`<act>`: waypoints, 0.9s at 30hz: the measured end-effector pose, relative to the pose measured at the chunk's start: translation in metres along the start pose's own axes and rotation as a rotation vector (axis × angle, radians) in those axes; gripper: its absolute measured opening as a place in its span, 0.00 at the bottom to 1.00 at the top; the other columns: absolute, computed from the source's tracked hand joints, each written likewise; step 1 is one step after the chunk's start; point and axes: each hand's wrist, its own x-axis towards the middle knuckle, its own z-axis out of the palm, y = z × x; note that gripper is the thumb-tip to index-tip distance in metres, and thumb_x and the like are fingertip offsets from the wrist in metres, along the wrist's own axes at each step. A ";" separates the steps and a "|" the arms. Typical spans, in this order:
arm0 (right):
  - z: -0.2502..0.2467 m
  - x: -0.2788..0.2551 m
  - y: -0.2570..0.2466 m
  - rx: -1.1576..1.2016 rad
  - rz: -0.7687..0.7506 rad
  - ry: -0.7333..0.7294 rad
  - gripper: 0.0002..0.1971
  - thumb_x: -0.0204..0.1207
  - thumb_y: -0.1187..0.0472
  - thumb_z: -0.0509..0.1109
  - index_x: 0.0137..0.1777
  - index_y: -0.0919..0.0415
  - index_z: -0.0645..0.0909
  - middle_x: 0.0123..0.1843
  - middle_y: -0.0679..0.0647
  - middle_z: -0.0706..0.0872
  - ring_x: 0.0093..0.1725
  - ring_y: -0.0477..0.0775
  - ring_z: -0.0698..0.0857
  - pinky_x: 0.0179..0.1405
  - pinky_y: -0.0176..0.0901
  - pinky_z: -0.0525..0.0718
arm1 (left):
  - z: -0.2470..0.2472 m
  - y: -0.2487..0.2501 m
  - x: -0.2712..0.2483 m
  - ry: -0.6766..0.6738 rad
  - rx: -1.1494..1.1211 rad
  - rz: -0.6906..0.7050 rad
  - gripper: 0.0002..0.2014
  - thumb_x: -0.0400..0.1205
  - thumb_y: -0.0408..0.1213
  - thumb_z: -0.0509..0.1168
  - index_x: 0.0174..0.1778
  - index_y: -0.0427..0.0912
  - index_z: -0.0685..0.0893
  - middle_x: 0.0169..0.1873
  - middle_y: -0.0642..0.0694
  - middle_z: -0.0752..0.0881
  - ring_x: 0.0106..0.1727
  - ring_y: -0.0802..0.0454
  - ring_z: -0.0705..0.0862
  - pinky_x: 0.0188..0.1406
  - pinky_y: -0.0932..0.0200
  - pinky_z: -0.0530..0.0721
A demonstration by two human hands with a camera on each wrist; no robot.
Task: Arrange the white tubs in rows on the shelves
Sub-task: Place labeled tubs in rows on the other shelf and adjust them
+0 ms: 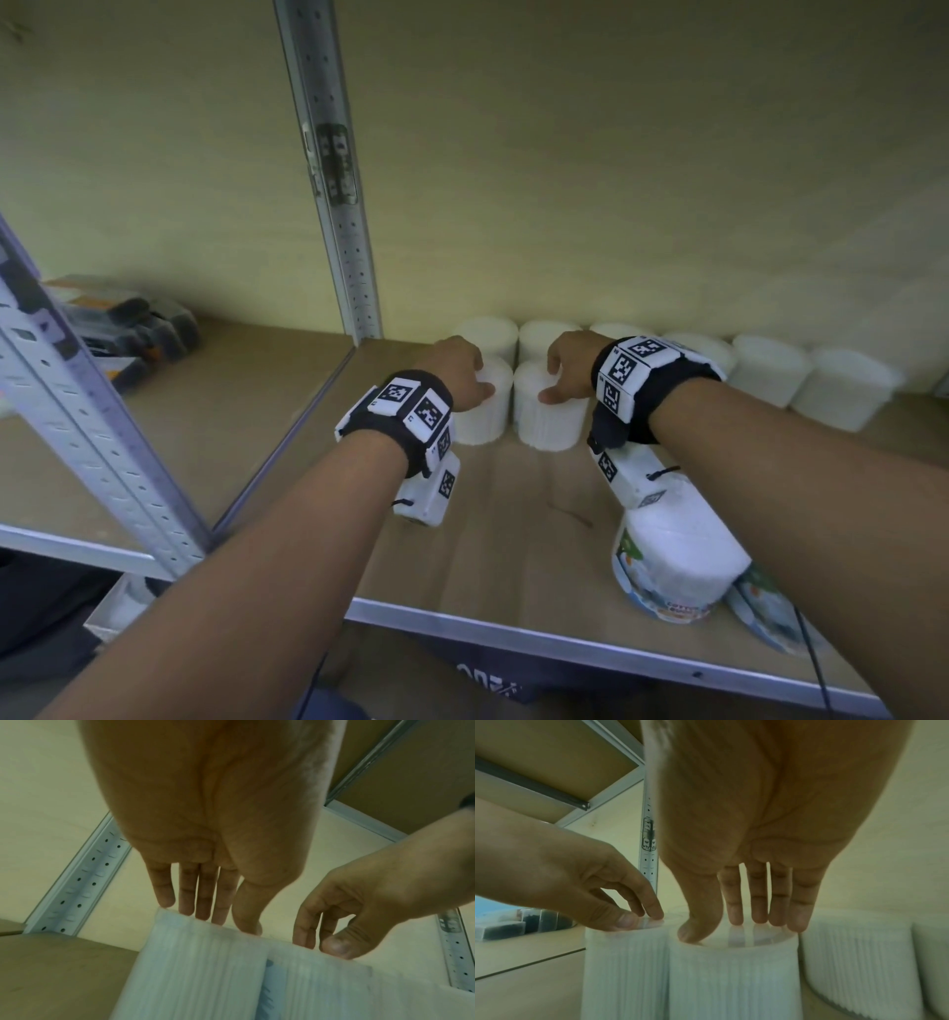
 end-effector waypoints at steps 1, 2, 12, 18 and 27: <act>0.000 0.000 0.000 0.013 0.001 0.003 0.34 0.78 0.40 0.65 0.75 0.66 0.71 0.73 0.59 0.78 0.71 0.57 0.78 0.69 0.42 0.75 | 0.000 0.000 0.000 0.000 -0.001 0.002 0.26 0.83 0.46 0.64 0.75 0.38 0.73 0.74 0.41 0.73 0.73 0.45 0.74 0.67 0.57 0.73; 0.001 0.000 -0.001 0.010 -0.005 0.003 0.34 0.78 0.40 0.65 0.75 0.66 0.71 0.73 0.59 0.78 0.71 0.56 0.79 0.69 0.42 0.76 | 0.001 0.000 0.000 -0.002 -0.001 0.002 0.26 0.83 0.46 0.64 0.75 0.38 0.73 0.74 0.41 0.73 0.73 0.45 0.74 0.68 0.57 0.73; 0.002 0.003 0.006 -0.015 -0.077 0.067 0.28 0.73 0.50 0.74 0.71 0.61 0.77 0.71 0.58 0.80 0.69 0.58 0.80 0.66 0.45 0.78 | 0.004 -0.002 0.002 -0.005 -0.007 -0.003 0.26 0.83 0.46 0.64 0.75 0.39 0.73 0.74 0.41 0.72 0.74 0.44 0.73 0.71 0.54 0.71; -0.001 0.001 0.010 0.008 -0.144 0.012 0.27 0.76 0.58 0.73 0.74 0.61 0.74 0.77 0.54 0.74 0.73 0.54 0.77 0.67 0.37 0.72 | 0.006 -0.005 0.002 0.010 -0.031 -0.008 0.25 0.82 0.47 0.65 0.74 0.40 0.75 0.73 0.42 0.73 0.73 0.44 0.74 0.71 0.54 0.73; -0.008 0.005 0.006 0.125 -0.037 0.081 0.32 0.78 0.43 0.66 0.75 0.65 0.72 0.74 0.60 0.77 0.73 0.59 0.77 0.71 0.46 0.75 | 0.005 -0.005 0.001 0.007 -0.028 -0.011 0.25 0.82 0.47 0.65 0.73 0.41 0.75 0.73 0.43 0.73 0.72 0.45 0.74 0.70 0.54 0.74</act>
